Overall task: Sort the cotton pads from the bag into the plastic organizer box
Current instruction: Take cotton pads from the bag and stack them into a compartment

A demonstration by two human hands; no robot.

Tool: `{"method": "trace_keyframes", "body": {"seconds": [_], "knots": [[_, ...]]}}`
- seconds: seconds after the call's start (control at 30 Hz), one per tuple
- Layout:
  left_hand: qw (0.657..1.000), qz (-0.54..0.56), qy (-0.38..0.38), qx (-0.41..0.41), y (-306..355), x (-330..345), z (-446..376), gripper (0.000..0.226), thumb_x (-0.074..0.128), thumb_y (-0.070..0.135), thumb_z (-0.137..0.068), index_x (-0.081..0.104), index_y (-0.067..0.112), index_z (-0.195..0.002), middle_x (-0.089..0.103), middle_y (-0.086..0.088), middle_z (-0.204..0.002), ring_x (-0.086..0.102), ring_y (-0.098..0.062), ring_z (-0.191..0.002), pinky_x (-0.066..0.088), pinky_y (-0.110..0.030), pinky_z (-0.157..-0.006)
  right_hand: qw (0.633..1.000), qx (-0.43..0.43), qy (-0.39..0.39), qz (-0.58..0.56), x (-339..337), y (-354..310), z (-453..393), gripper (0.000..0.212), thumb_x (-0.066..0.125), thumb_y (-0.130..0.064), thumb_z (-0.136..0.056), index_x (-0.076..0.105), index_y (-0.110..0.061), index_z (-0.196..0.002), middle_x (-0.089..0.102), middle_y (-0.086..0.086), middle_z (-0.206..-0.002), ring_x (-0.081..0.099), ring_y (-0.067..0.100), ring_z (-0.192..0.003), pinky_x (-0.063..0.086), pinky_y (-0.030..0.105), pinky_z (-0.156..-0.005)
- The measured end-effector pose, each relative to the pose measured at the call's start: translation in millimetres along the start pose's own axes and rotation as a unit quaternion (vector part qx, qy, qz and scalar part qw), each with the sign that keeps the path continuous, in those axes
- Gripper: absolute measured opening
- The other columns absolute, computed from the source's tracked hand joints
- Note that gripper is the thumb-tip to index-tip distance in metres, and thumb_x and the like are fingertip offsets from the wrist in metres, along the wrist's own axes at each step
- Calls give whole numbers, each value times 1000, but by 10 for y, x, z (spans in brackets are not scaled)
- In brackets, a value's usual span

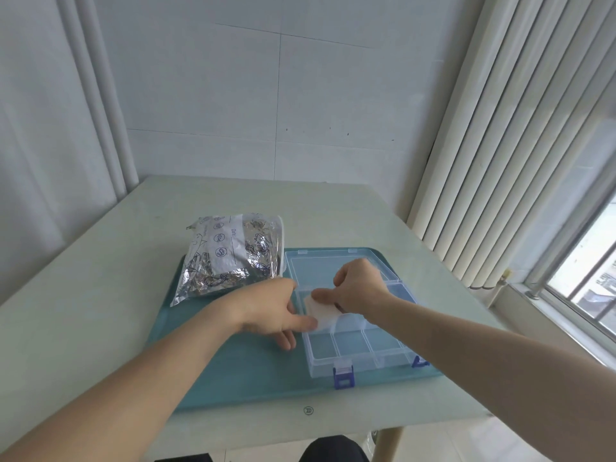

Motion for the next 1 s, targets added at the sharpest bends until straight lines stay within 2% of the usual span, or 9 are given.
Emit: {"method": "trace_keyframes", "body": {"seconds": [0.13,0.2,0.27,0.4,0.5,0.63,0.73,0.9,1.0], "knots": [[1000,10,6,7,-23,32,16,92,65,43,-93,8,5,-154,77,1,-92,75,-12,-74,51,-26,-83,995,20,-90,29,8,-36,-3,45,83,-38,-79,52,-11,-59,52,2,-58,46,18,-55,42,25,-58],[1000,20,11,9,-27,39,19,89,65,44,-93,11,7,-153,77,-1,-94,75,-13,-74,52,-27,-88,990,20,-128,47,-65,-60,-7,32,85,-33,-77,69,-5,-80,63,10,-74,53,18,-68,54,30,-75],[999,45,18,8,-41,55,23,81,66,41,-93,18,6,-148,76,-5,-96,75,-17,-74,54,-31,-90,987,17,-139,81,-138,-54,-12,39,85,-23,-76,73,3,-103,70,11,-86,58,18,-76,55,35,-90],[999,38,25,10,-30,79,45,64,64,37,-95,39,-4,-137,76,-12,-98,76,-21,-78,54,-29,-89,982,10,-118,147,-97,-54,3,47,87,-34,-70,74,-4,-104,76,12,-99,61,19,-75,59,37,-83],[999,21,22,9,2,88,57,57,60,36,-97,44,-4,-135,76,-12,-98,76,-20,-78,53,-24,-85,981,13,-105,160,21,-67,4,48,86,-40,-70,73,-6,-100,72,7,-90,57,18,-70,48,29,-61],[999,23,18,17,6,95,76,34,58,35,-99,46,12,-121,75,-14,-98,76,-22,-79,53,-23,-83,979,2,-93,183,-13,-119,-7,36,77,-42,-80,64,-12,-66,68,2,-71,51,14,-55,46,27,-58],[1000,18,18,14,-1,110,74,37,56,37,-99,48,11,-124,76,-13,-98,76,-21,-78,53,-23,-83,978,-19,-75,193,23,-143,0,39,73,-48,-83,69,-11,-69,74,-2,-71,59,13,-56,58,30,-70],[1000,-1,14,12,-9,117,58,52,56,39,-99,51,-3,-128,76,-11,-96,75,-18,-74,53,-27,-85,958,-65,-36,275,70,-256,41,40,77,-49,-75,62,-13,-63,65,-3,-58,57,15,-54,54,28,-59],[1000,-5,14,13,-22,119,47,55,56,42,-99,50,-5,-128,76,-12,-95,75,-18,-73,55,-31,-89,964,-56,-69,249,37,-323,77,40,79,-44,-76,63,-13,-58,63,-5,-50,57,10,-44,56,24,-59]]}}
Point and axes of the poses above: each hand's wrist, its own z-axis away from the middle knuckle, its own x-axis out of the palm, y = z × x, the point moved 2 cm from there along -z, towards the middle knuckle
